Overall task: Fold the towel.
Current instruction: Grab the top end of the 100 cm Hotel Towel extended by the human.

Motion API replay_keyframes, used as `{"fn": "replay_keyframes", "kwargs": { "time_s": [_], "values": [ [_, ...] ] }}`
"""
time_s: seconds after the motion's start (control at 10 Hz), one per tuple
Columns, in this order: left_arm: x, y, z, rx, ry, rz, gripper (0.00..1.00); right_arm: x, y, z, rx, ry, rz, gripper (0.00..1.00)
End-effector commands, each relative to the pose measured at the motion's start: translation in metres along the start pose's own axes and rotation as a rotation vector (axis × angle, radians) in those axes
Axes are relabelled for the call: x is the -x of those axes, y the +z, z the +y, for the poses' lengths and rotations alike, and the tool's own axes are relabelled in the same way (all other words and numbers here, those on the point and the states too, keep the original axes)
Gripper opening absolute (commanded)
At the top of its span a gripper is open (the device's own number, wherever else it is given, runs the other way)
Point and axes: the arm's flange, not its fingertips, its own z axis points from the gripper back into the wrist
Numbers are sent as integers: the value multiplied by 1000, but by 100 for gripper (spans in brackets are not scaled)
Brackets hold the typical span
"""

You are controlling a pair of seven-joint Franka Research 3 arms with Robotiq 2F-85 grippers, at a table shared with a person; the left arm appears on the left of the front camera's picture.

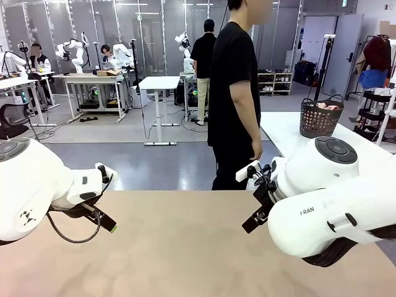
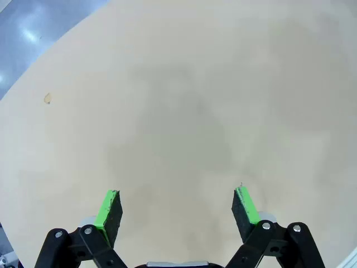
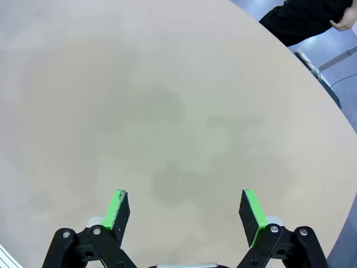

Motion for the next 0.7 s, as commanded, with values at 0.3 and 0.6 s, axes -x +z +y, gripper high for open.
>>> {"fn": "replay_keyframes", "kwargs": {
  "time_s": [0.3,0.6],
  "values": [
    [0,0,0,0,1,0,100,0,0,0,0,0,0,100],
    [-15,39,31,71,-7,-7,100,-31,54,-37,-62,-38,-57,100]
  ]
}}
